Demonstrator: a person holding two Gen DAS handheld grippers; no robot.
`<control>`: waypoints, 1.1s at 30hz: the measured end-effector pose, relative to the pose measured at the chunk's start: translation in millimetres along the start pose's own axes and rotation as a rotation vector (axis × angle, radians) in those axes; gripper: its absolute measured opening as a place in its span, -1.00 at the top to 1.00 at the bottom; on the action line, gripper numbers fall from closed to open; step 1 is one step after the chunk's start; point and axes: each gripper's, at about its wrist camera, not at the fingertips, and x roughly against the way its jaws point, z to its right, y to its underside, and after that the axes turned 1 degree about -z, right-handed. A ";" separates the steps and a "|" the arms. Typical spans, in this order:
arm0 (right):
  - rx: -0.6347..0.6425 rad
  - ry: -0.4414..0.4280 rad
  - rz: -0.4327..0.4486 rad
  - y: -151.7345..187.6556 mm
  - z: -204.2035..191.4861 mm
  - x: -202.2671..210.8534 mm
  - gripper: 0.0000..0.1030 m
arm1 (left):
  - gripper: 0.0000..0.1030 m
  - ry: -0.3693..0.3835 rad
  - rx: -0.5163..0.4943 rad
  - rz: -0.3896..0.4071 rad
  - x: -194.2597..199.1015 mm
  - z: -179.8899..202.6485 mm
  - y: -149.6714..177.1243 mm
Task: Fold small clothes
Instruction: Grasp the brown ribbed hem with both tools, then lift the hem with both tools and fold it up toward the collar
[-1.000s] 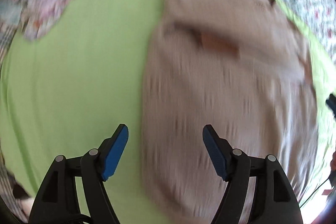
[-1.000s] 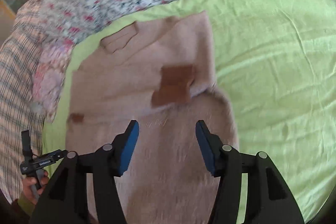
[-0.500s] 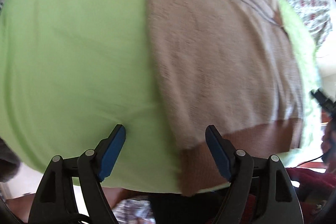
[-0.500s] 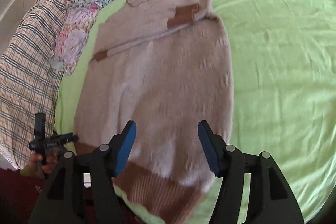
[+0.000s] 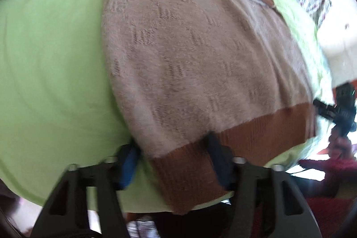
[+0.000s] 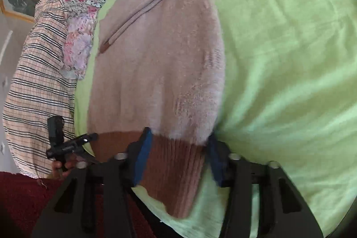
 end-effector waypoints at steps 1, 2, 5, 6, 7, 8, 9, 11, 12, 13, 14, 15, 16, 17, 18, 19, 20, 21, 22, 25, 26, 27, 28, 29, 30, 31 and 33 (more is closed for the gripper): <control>0.001 0.000 -0.007 1.5 -0.3 -0.9 0.77 | 0.61 0.012 0.000 0.000 2.3 -3.7 -0.3; 0.006 -0.010 0.003 4.0 -1.1 2.4 0.77 | 0.87 0.031 0.008 -0.004 5.0 -9.8 -0.3; 0.007 -0.067 0.050 6.5 0.7 25.7 0.80 | 0.88 0.066 0.042 0.033 22.2 -21.2 4.7; 0.000 -0.084 0.063 6.0 3.7 33.0 0.80 | 0.88 0.070 0.045 0.040 25.2 -21.9 6.5; 0.000 -0.089 0.063 5.7 6.2 36.9 0.80 | 0.87 0.080 0.053 0.042 26.8 -23.1 8.5; 0.007 -0.082 0.052 5.5 7.3 37.5 0.80 | 0.86 0.086 0.060 0.041 26.5 -24.7 9.4; 0.004 -0.070 0.031 5.3 9.1 35.6 0.74 | 0.77 0.099 0.077 0.026 22.6 -27.0 9.9; -0.026 -0.054 -0.017 6.9 14.5 28.7 0.73 | 0.53 0.143 0.116 -0.034 9.1 -29.8 10.2; -0.040 -0.053 -0.049 10.1 16.1 23.0 0.53 | 0.36 0.165 0.128 -0.050 4.2 -29.3 10.5; -0.038 -0.059 -0.070 14.8 15.9 18.5 0.44 | 0.29 0.175 0.130 -0.051 3.1 -30.9 11.8; -0.025 -0.071 -0.067 17.7 15.6 17.6 0.41 | 0.15 0.181 0.125 -0.046 5.4 -31.5 14.0; -0.007 -0.077 -0.055 21.2 13.0 16.6 0.39 | 0.09 0.187 0.117 -0.041 4.7 -27.6 13.2; 0.004 -0.075 -0.054 23.1 10.2 13.9 0.39 | 0.09 0.185 0.102 -0.034 3.9 -23.1 12.1; 0.011 -0.085 -0.060 23.4 6.8 9.8 0.39 | 0.11 0.178 0.085 -0.029 3.8 -20.1 12.8; 0.018 -0.091 -0.061 23.5 3.4 7.2 0.39 | 0.34 0.167 0.065 -0.019 3.2 -15.6 12.1; 0.026 -0.086 -0.063 22.9 -1.2 3.5 0.41 | 0.63 0.163 0.053 -0.013 2.5 -11.2 11.5; 0.033 -0.086 -0.068 22.7 -3.7 1.3 0.73 | 0.86 0.177 0.046 -0.022 0.8 -9.1 10.9; 0.040 -0.088 -0.068 23.1 -5.3 1.9 0.82 | 0.88 0.175 0.047 -0.015 1.2 -7.3 10.8; 0.046 -0.088 -0.053 23.2 -6.3 6.4 0.82 | 0.88 0.166 0.043 -0.003 3.9 -6.2 11.6; 0.022 -0.137 0.020 19.0 -5.8 29.1 0.82 | 0.89 0.158 0.043 0.036 19.9 -7.0 12.7; 0.018 -0.155 0.051 14.6 -6.5 38.9 0.82 | 0.89 0.173 0.054 0.063 31.1 -8.7 11.8; 0.015 -0.169 0.071 10.7 -7.5 46.1 0.82 | 0.90 0.184 0.063 0.090 40.8 -8.6 9.8; 0.013 -0.183 0.096 5.0 -10.0 53.6 0.82 | 0.90 0.195 0.068 0.118 51.0 -9.4 7.1; 0.013 -0.196 0.121 -1.2 -12.9 59.9 0.83 | 0.90 0.206 0.072 0.146 60.9 -8.1 2.8; 0.017 -0.208 0.146 -9.1 -16.9 65.8 0.83 | 0.90 0.213 0.073 0.166 67.4 -6.4 -1.4; 0.023 -0.217 0.163 -17.3 -21.9 69.8 0.83 | 0.90 0.222 0.075 0.204 79.7 -5.2 -9.9; 0.057 -0.236 0.197 -39.1 -34.7 76.8 0.83 | 0.90 0.233 0.075 0.270 97.5 -3.5 -26.8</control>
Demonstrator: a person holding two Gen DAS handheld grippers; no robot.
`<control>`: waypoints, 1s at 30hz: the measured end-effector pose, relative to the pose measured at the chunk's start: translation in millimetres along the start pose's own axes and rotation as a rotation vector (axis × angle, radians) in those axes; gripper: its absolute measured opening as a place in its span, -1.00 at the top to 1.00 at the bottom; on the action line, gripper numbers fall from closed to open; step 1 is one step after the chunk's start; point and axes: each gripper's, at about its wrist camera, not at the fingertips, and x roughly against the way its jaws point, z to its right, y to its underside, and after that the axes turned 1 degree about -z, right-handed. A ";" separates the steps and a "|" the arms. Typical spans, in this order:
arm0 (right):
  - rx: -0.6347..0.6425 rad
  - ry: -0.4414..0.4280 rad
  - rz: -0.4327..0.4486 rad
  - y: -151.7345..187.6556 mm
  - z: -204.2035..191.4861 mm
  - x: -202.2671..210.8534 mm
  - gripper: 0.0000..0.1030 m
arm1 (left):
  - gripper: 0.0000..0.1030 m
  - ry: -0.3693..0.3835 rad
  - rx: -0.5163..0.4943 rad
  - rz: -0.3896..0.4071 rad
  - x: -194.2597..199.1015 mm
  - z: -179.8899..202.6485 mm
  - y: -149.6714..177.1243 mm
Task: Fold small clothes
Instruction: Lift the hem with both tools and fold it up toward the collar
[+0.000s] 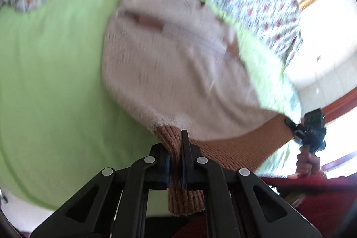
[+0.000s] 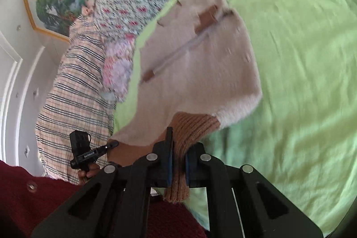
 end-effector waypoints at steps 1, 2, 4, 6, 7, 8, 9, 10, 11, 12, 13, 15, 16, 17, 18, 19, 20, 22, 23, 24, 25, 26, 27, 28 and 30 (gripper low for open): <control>0.021 -0.006 0.011 -11.7 -7.6 -3.1 0.83 | 0.90 0.005 -0.007 0.031 4.2 3.0 -11.2; 0.041 -0.018 0.027 -26.4 -15.8 -6.9 0.83 | 0.90 0.010 -0.013 0.053 7.5 3.2 -20.4; 0.065 -0.044 0.050 -52.2 -24.7 -13.5 0.83 | 0.90 0.022 -0.028 0.117 10.7 6.5 -51.8; 0.092 -0.062 0.073 -82.7 -32.0 -26.1 0.83 | 0.90 0.018 -0.039 0.166 8.1 6.3 -82.3; 0.108 -0.061 0.081 -97.6 -34.0 -33.9 0.83 | 0.90 0.010 -0.042 0.187 5.1 4.7 -98.7; 0.121 -0.059 0.090 -112.0 -35.8 -43.1 0.83 | 0.90 0.004 -0.040 0.206 1.6 2.6 -112.4; 0.127 -0.063 0.100 -128.1 -35.5 -53.5 0.83 | 0.90 0.000 -0.033 0.224 -2.0 -1.4 -127.5; 0.125 -0.062 0.108 -142.1 -33.7 -63.2 0.83 | 0.90 -0.007 -0.019 0.240 -9.4 -5.5 -144.8; 0.114 -0.050 0.119 -161.7 -29.1 -76.8 0.83 | 0.90 -0.011 -0.004 0.250 -17.0 -9.5 -159.5; 0.106 -0.044 0.123 -173.1 -24.6 -84.2 0.83 | 0.90 -0.013 0.013 0.257 -26.3 -16.0 -177.9; 0.090 -0.030 0.129 -190.5 -17.5 -96.7 0.83 | 0.90 -0.015 0.026 0.258 -34.3 -21.8 -193.5; 0.065 -0.002 0.134 -216.3 -2.2 -114.9 0.83 | 0.90 -0.027 0.039 0.246 -58.0 -33.2 -227.0; 0.057 0.017 0.135 -226.9 1.5 -124.5 0.83 | 0.90 -0.035 0.037 0.237 -68.7 -38.5 -239.2; 0.049 0.044 0.131 -238.9 7.2 -136.8 0.83 | 0.90 -0.047 0.034 0.224 -81.6 -43.1 -251.5; 0.043 0.059 0.125 -246.3 11.5 -144.1 0.83 | 0.90 -0.058 0.034 0.212 -93.1 -47.8 -263.4; 0.035 0.072 0.120 -253.1 16.6 -151.5 0.83 | 0.90 -0.068 0.035 0.201 -103.5 -51.7 -273.1; 0.028 0.086 0.118 -259.7 20.8 -159.4 0.83 | 0.90 -0.073 0.037 0.195 -111.3 -54.3 -280.5; 0.015 0.122 0.106 -272.0 30.7 -176.5 0.83 | 0.90 -0.084 0.043 0.173 -131.5 -64.7 -298.4; 0.012 0.130 0.101 -274.0 33.8 -179.9 0.83 | 0.90 -0.093 0.041 0.164 -139.8 -68.0 -303.9; 0.006 0.143 0.098 -277.5 37.2 -185.8 0.83 | 0.90 -0.105 0.039 0.154 -148.0 -71.0 -307.8; 0.004 0.157 0.094 -279.8 40.0 -190.3 0.83 | 0.89 -0.113 0.039 0.146 -154.5 -73.7 -310.3; -0.003 0.174 0.087 -282.2 44.3 -194.8 0.82 | 0.89 -0.130 0.040 0.128 -165.2 -78.2 -315.3; -0.021 0.185 0.074 -284.0 49.7 -199.8 0.75 | 0.87 -0.140 0.040 0.113 -173.7 -81.7 -317.4; -0.035 0.199 0.065 -284.7 53.4 -203.2 0.75 | 0.86 -0.148 0.040 0.094 -180.3 -84.8 -317.9; -0.061 0.218 0.053 -282.5 56.8 -201.9 0.70 | 0.74 -0.149 0.055 0.050 -185.9 -89.8 -313.0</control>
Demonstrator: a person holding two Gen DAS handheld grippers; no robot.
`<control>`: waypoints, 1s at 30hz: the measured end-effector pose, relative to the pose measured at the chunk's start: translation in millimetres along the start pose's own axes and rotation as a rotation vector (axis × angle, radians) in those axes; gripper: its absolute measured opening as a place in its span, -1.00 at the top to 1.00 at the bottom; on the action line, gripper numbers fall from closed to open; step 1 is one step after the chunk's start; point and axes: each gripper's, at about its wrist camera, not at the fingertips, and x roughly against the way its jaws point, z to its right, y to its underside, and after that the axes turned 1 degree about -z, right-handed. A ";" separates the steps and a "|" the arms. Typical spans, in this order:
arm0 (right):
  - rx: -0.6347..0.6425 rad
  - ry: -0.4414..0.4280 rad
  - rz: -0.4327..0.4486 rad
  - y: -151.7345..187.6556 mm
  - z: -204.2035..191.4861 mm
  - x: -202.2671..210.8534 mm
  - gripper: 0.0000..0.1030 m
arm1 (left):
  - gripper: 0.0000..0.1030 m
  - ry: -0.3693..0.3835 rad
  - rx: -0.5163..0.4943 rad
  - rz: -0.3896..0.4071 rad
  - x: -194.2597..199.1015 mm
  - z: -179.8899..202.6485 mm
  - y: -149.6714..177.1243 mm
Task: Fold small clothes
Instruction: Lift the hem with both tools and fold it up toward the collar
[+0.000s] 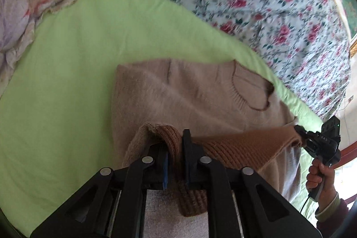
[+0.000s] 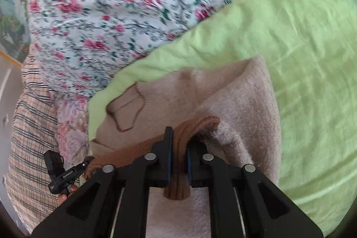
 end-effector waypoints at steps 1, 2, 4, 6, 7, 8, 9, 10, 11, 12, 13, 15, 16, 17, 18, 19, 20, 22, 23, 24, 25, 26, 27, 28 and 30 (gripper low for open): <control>-0.010 0.004 0.017 3.1 0.2 7.8 0.67 | 0.71 0.009 0.005 -0.008 2.2 -0.9 4.3; -0.006 0.007 0.059 9.4 -0.7 24.0 0.57 | 0.61 0.023 0.006 -0.004 9.4 -1.5 12.4; 0.029 0.011 0.131 22.9 -7.8 50.1 0.41 | 0.45 0.036 -0.014 0.014 29.7 3.9 35.2; 0.111 0.002 0.161 46.3 -22.3 66.3 0.38 | 0.29 0.060 -0.050 0.010 43.9 16.3 63.4; 0.171 -0.001 0.129 58.6 -32.4 64.2 0.38 | 0.28 0.073 -0.073 -0.011 44.9 26.2 78.4; 0.231 -0.005 0.084 69.8 -41.7 56.9 0.38 | 0.28 0.082 -0.091 -0.025 44.3 33.3 86.7; 0.313 -0.010 -0.001 83.5 -53.7 41.7 0.38 | 0.28 0.099 -0.119 -0.052 38.0 45.1 97.2; 0.388 -0.001 -0.086 95.4 -64.8 24.2 0.38 | 0.28 0.115 -0.146 -0.076 31.4 54.5 103.5; 0.464 0.016 -0.162 106.0 -75.0 6.6 0.38 | 0.28 0.126 -0.177 -0.104 20.8 64.9 107.7; 0.540 0.026 -0.234 114.9 -85.1 -11.7 0.38 | 0.29 0.117 -0.214 -0.127 7.8 76.0 110.1; 0.601 0.025 -0.292 119.9 -93.0 -26.6 0.38 | 0.30 0.104 -0.251 -0.142 -4.2 85.5 109.9; 0.693 0.040 -0.367 119.4 -102.9 -51.0 0.38 | 0.32 0.097 -0.316 -0.151 -17.3 97.5 106.4; 0.725 0.068 -0.378 112.5 -104.0 -60.3 0.39 | 0.32 0.085 -0.359 -0.153 -24.0 101.5 102.1; 0.742 0.085 -0.376 103.0 -103.3 -66.3 0.46 | 0.34 0.059 -0.408 -0.157 -31.6 103.4 93.7; 0.741 0.102 -0.353 87.1 -100.7 -70.3 0.47 | 0.53 0.049 -0.426 -0.166 -37.3 100.8 83.6; 0.725 0.158 -0.303 68.3 -95.3 -72.6 0.48 | 0.64 0.047 -0.430 -0.168 -40.6 97.9 75.4; 0.706 0.197 -0.270 56.4 -90.7 -73.2 0.51 | 0.74 0.045 -0.426 -0.163 -42.9 92.9 62.5; 0.577 0.232 -0.165 17.6 -69.0 -67.5 0.56 | 0.74 0.033 -0.379 -0.120 -39.2 74.9 29.2; 0.512 0.249 -0.112 3.0 -57.3 -62.3 0.56 | 0.60 -0.006 -0.363 -0.088 -35.2 67.7 20.2; 0.431 0.247 -0.063 -11.1 -42.6 -55.2 0.66 | 0.37 -0.129 -0.327 -0.022 -31.3 53.7 2.4; 0.360 0.230 -0.025 -19.0 -30.9 -48.0 0.76 | 0.36 -0.162 -0.290 0.006 -27.8 37.5 -7.1; 0.310 0.260 0.019 -23.0 -22.2 -39.7 0.77 | 0.45 -0.156 -0.251 0.013 -27.2 24.8 -14.5; 0.292 0.267 0.033 -24.1 -16.9 -36.2 0.78 | 0.70 -0.120 -0.167 -0.004 -28.4 2.6 -22.7; 0.257 0.238 0.056 -23.1 -11.5 -27.9 0.78 | 0.77 -0.095 -0.122 -0.016 -28.7 -9.1 -24.3; 0.236 0.222 0.069 -17.0 -12.4 -18.2 0.71 | 0.79 -0.080 -0.104 -0.007 -24.2 -16.0 -19.1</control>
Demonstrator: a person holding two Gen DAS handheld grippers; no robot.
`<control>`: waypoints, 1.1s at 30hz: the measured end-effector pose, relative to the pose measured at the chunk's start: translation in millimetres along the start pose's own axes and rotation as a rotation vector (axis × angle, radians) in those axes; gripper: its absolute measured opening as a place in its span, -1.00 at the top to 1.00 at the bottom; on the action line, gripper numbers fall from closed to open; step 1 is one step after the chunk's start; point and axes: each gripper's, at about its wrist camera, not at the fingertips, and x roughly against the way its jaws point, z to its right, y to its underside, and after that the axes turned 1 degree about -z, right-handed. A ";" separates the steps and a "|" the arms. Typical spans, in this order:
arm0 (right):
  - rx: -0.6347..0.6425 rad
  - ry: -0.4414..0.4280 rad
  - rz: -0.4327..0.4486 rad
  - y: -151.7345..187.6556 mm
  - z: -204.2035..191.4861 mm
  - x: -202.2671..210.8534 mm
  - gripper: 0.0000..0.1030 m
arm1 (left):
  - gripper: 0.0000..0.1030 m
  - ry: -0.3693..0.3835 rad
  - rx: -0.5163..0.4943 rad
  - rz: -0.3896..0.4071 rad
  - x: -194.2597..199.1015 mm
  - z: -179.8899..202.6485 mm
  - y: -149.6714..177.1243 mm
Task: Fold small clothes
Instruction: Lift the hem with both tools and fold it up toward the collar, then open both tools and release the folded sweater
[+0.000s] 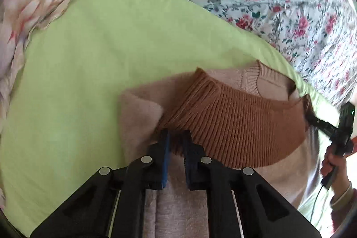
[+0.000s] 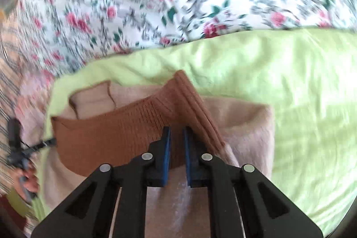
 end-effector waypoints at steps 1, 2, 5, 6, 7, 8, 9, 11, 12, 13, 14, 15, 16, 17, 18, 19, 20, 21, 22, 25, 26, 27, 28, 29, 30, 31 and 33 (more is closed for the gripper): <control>0.003 -0.005 0.000 2.9 -2.9 5.4 0.71 | 0.79 -0.020 -0.012 0.004 3.3 3.1 4.7; 0.007 -0.024 0.004 6.8 -7.4 12.2 0.71 | 0.78 -0.047 -0.016 0.009 7.9 7.0 9.9; 0.046 -0.123 -0.004 19.1 -34.7 18.3 0.70 | 0.53 -0.004 0.030 0.051 30.0 18.8 29.9; 0.069 -0.165 -0.017 25.1 -47.3 18.8 0.70 | 0.53 0.027 0.037 0.052 36.6 22.8 34.0; 0.101 -0.222 -0.047 33.5 -62.3 15.9 0.70 | 0.50 0.074 0.033 0.048 40.5 33.0 43.2; 0.137 -0.261 -0.088 41.4 -78.2 8.5 0.70 | 0.44 0.101 0.025 0.042 42.8 39.3 49.6; 0.200 -0.293 -0.154 50.2 -98.0 -1.9 0.70 | 0.43 0.128 0.006 0.024 42.0 51.0 59.6; 0.329 -0.307 -0.277 64.4 -132.0 -24.9 0.70 | 0.43 0.137 -0.028 -0.003 37.4 65.7 74.5; 0.413 -0.268 -0.336 71.4 -150.3 -41.3 0.70 | 0.43 0.127 -0.044 -0.013 33.5 70.7 80.1; 0.459 -0.215 -0.352 73.6 -160.8 -54.4 0.70 | 0.43 0.113 -0.053 -0.025 28.5 71.9 85.1; 0.460 -0.183 -0.343 69.4 -165.9 -67.2 0.70 | 0.43 0.106 -0.051 -0.035 24.1 70.6 87.2; 0.426 -0.189 -0.323 59.9 -167.4 -76.6 0.70 | 0.44 0.099 -0.051 -0.040 23.4 67.8 87.8; 0.383 -0.195 -0.298 49.9 -165.9 -84.3 0.70 | 0.44 0.089 -0.055 -0.038 21.6 64.9 85.8; 0.328 -0.189 -0.260 36.2 -162.8 -92.6 0.70 | 0.44 0.075 -0.062 -0.033 12.8 69.3 76.9; 0.291 -0.182 -0.224 29.7 -157.3 -94.9 0.70 | 0.44 0.032 -0.082 -0.021 11.0 65.5 71.5; 0.249 -0.181 -0.186 21.7 -152.2 -94.4 0.70 | 0.43 -0.021 -0.100 -0.010 9.0 61.0 67.1; 0.195 -0.189 -0.150 14.4 -145.9 -91.0 0.70 | 0.39 -0.090 -0.114 0.002 9.7 47.7 59.4; 0.171 -0.189 -0.135 9.8 -144.1 -84.3 0.70 | 0.46 -0.107 -0.106 0.006 8.6 39.0 53.5; 0.156 -0.193 -0.120 9.3 -144.1 -75.9 0.70 | 0.53 -0.104 -0.089 0.009 8.1 28.2 46.7; 0.147 -0.221 -0.080 24.2 -127.5 -37.8 0.70 | 0.61 -0.080 -0.069 0.003 9.1 8.2 37.2; 0.141 -0.206 -0.074 33.5 -114.4 -24.1 0.69 | 0.61 -0.079 -0.077 0.004 10.1 5.9 37.6; 0.134 -0.192 -0.069 39.9 -108.3 -18.6 0.69 | 0.62 -0.093 -0.099 0.011 9.5 7.3 40.7; 0.126 -0.159 -0.060 51.4 -100.2 -10.1 0.69 | 0.62 -0.110 -0.116 0.016 7.3 9.6 41.5; 0.118 -0.096 -0.051 62.3 -88.0 -3.1 0.69 | 0.62 -0.126 -0.131 0.021 6.6 11.6 43.4; 0.100 -0.011 -0.054 72.7 -68.5 3.8 0.69 | 0.62 -0.135 -0.135 0.025 6.2 13.0 45.4; 0.054 0.072 -0.066 82.7 -41.5 9.9 0.69 | 0.62 -0.136 -0.130 0.025 6.7 14.0 44.1; -0.058 0.052 -0.039 94.2 -0.8 24.9 0.81 | 0.62 -0.128 -0.105 0.016 10.7 12.3 44.8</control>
